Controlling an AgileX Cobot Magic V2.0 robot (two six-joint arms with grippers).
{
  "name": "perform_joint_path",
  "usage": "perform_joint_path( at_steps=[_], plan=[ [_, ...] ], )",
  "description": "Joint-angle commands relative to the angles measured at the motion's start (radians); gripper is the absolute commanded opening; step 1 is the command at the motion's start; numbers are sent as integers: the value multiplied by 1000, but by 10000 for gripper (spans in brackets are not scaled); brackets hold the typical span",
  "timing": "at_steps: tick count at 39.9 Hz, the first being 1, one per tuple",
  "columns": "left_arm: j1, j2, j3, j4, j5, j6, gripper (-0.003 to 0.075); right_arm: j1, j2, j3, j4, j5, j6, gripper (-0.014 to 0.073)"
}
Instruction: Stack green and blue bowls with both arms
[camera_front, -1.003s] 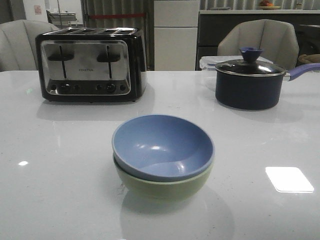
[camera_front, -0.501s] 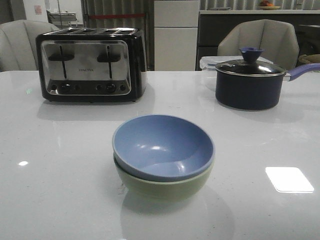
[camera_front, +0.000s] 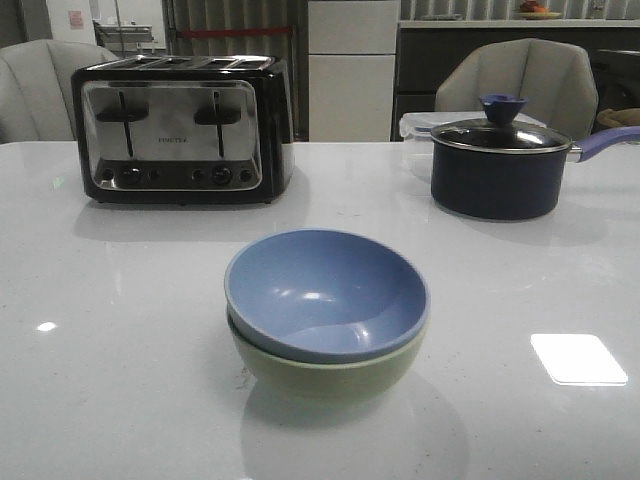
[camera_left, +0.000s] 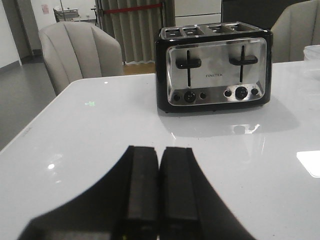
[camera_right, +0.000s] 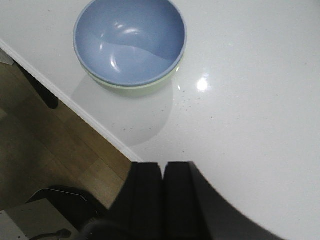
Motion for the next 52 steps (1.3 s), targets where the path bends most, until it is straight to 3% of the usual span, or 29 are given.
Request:
perform_joint_path(
  at_steps=[1,52],
  plan=[
    [2,-15,0,-3,-153,-14,93,1,0,-30,4,-59,-11,52],
    [0,-33,7,-30,-171,-14,93,1,0,-30,4,-46,-11,52]
  ],
)
